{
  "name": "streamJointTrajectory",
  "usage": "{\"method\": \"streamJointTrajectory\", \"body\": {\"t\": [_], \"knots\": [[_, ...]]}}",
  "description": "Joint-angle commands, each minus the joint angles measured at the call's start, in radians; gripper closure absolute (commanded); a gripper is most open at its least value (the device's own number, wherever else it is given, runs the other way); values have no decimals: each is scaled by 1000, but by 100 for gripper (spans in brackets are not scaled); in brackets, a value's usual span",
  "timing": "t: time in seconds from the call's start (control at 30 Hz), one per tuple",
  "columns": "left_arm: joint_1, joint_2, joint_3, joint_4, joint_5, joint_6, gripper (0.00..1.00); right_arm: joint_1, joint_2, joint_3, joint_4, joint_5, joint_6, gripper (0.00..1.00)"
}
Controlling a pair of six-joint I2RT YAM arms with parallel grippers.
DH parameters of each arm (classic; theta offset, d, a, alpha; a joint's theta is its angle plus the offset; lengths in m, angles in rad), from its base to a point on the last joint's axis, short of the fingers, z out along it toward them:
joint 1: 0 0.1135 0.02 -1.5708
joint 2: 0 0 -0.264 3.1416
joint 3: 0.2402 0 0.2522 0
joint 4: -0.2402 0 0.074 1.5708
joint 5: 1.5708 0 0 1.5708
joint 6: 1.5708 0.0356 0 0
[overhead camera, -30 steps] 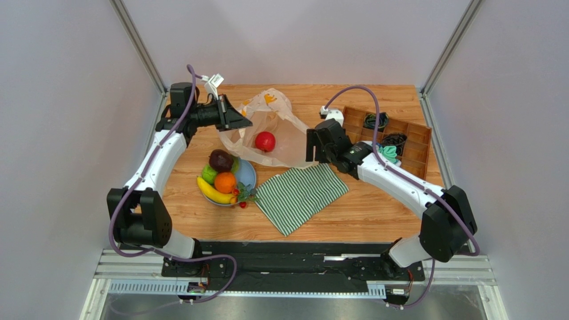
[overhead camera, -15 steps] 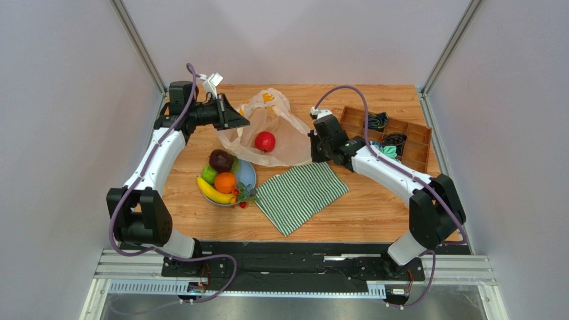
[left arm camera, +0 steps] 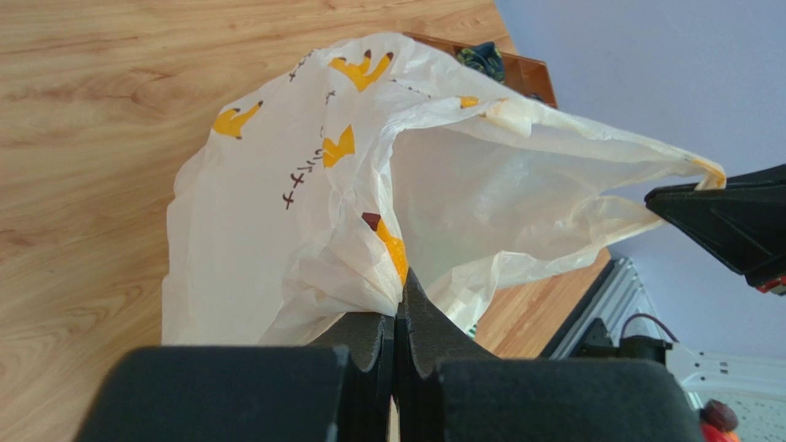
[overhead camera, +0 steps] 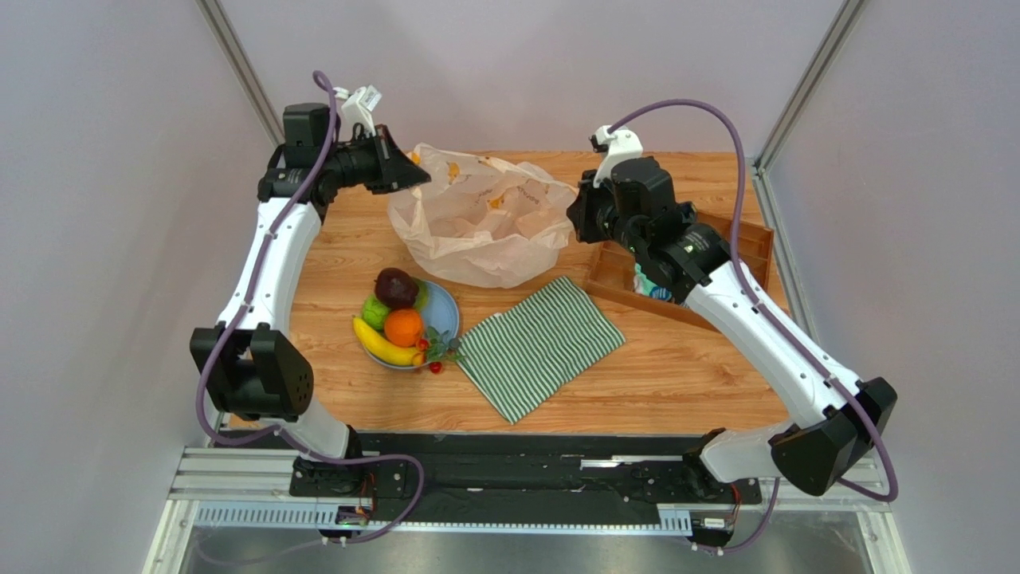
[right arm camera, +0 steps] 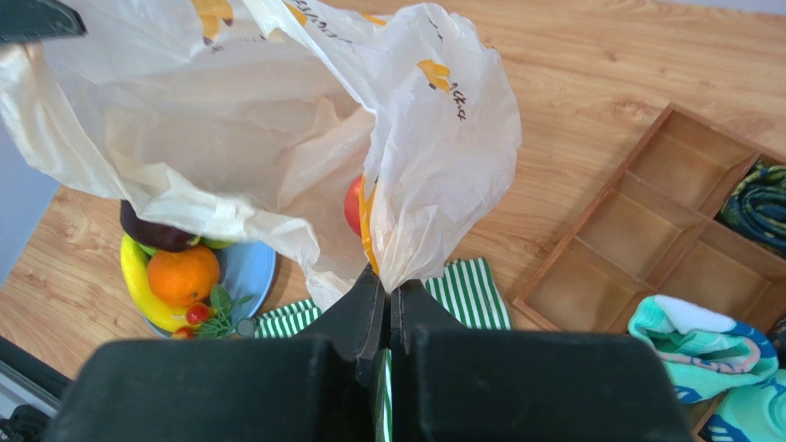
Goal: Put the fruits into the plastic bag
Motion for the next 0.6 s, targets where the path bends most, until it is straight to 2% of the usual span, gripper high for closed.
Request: {"method": "streamJointTrajectory", "body": {"t": [0.0,0.23,0.3,0.33,0.37,0.43,0.47,0.57], "knots": [[5,78,52,-62,-61,59,100,-2,37,-22,-40,-16,26,100],[5,168,63,-76,-124,122,100,1,14,-68,-18,-90,86,100],[2,158,62,-72,-123,128,93,6,2,-70,-21,-88,94,100],[2,149,60,-61,-123,136,89,6,-3,-70,-26,-82,99,100],[0,136,51,-55,-124,140,77,7,-14,-68,-28,-64,108,100],[-3,90,34,-23,-124,154,61,10,-23,-62,-49,-30,114,100],[-3,72,8,-9,-129,157,51,12,-23,-47,-60,7,114,100],[-5,-12,-47,25,-166,177,37,12,-25,-27,-95,79,114,100]]}}
